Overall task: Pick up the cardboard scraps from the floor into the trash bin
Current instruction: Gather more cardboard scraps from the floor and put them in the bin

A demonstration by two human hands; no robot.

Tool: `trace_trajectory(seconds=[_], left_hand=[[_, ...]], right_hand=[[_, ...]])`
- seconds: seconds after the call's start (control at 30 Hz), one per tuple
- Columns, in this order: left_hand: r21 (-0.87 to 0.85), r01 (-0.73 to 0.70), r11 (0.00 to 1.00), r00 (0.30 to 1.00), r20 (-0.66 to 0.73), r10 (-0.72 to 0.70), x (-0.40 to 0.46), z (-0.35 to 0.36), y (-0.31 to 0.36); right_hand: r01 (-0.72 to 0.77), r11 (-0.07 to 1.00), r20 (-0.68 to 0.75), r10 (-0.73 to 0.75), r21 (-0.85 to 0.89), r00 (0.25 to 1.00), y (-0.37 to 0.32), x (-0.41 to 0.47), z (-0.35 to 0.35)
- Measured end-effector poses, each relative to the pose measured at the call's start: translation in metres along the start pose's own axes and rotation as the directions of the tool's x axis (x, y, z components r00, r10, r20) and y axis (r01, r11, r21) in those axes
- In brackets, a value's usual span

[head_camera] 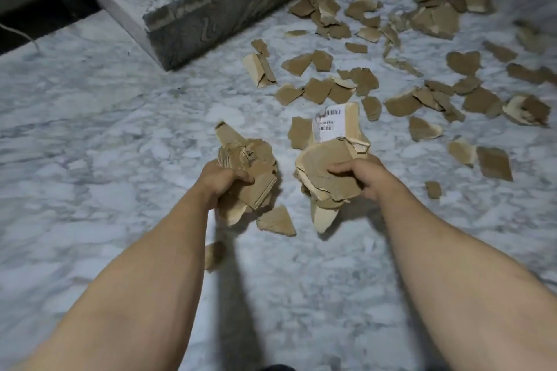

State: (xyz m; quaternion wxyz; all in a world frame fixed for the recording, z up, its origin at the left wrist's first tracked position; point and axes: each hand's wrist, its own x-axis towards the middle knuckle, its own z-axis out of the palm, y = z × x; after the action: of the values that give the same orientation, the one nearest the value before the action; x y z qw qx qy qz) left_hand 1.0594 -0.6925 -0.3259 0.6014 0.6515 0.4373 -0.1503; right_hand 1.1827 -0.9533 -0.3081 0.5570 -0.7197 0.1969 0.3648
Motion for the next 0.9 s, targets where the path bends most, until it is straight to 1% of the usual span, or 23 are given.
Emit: trace_trajectory(seconds=[0.03,0.1,0.17,0.2,0.27,0.33,0.4,0.43,0.47,0.53,0.57,0.63,0.7,0.8,0.83,0.9], left_hand=[[-0.036,0.001,0.999,0.999,-0.032,-0.003,-0.004,-0.008,-0.009],[-0.097,-0.008,0.995,0.996,-0.092,-0.001,-0.005,-0.022,-0.030],[-0.109,-0.020,0.994,0.990,-0.138,0.005,-0.012,-0.034,-0.049],[-0.105,-0.013,0.994,0.990,-0.143,-0.002,-0.017,-0.039,-0.057],[-0.050,0.022,0.999,0.989,-0.143,-0.029,-0.035,-0.045,-0.073],[0.047,0.091,0.995,0.990,-0.110,-0.085,-0.053,-0.048,-0.092],[0.165,0.138,0.977,0.990,-0.049,-0.131,-0.065,-0.045,-0.111],[0.222,0.140,0.965,0.990,-0.033,-0.136,-0.068,-0.041,-0.119],[0.258,0.117,0.959,0.993,-0.029,-0.113,-0.070,-0.036,-0.126],[0.289,0.051,0.956,0.997,-0.065,-0.034,-0.072,-0.024,-0.135],[0.293,0.034,0.956,0.996,-0.090,-0.008,-0.073,-0.018,-0.139],[0.287,0.048,0.957,0.993,-0.120,-0.014,-0.074,-0.010,-0.143],[0.303,0.063,0.951,0.992,-0.125,-0.026,-0.074,-0.006,-0.146],[0.386,0.023,0.922,0.995,-0.099,0.017,-0.071,-0.004,-0.143],[0.406,0.014,0.914,0.996,-0.085,0.022,-0.070,-0.003,-0.140],[0.441,0.002,0.897,0.999,-0.036,0.015,-0.067,-0.002,-0.134]], right_hand=[[0.008,0.999,0.024,-0.007,-0.033,1.000,0.001,-0.002,0.003],[0.037,0.986,0.096,-0.022,-0.161,0.995,0.004,-0.001,0.012],[0.079,0.931,0.158,-0.023,-0.355,0.987,0.013,-0.005,0.023],[0.109,0.880,0.193,-0.020,-0.462,0.981,0.017,-0.008,0.029],[0.157,0.774,0.250,0.002,-0.613,0.968,0.025,-0.017,0.043],[0.172,0.677,0.302,0.078,-0.716,0.950,0.040,-0.021,0.059],[0.247,0.544,0.345,0.083,-0.802,0.935,0.056,-0.016,0.074],[0.295,0.492,0.373,0.066,-0.819,0.925,0.062,-0.011,0.081],[0.324,0.466,0.390,0.050,-0.823,0.920,0.066,-0.007,0.085],[0.350,0.473,0.401,0.007,-0.808,0.916,0.071,-0.004,0.090],[0.357,0.477,0.402,-0.009,-0.803,0.916,0.074,-0.003,0.090],[0.362,0.481,0.395,-0.035,-0.798,0.918,0.078,-0.003,0.091],[0.356,0.439,0.371,-0.054,-0.825,0.927,0.083,-0.002,0.091],[0.338,0.381,0.348,-0.045,-0.860,0.936,0.085,-0.002,0.088],[0.349,0.390,0.365,-0.036,-0.852,0.930,0.082,-0.002,0.086],[0.362,0.444,0.386,-0.040,-0.819,0.922,0.073,0.000,0.079]])
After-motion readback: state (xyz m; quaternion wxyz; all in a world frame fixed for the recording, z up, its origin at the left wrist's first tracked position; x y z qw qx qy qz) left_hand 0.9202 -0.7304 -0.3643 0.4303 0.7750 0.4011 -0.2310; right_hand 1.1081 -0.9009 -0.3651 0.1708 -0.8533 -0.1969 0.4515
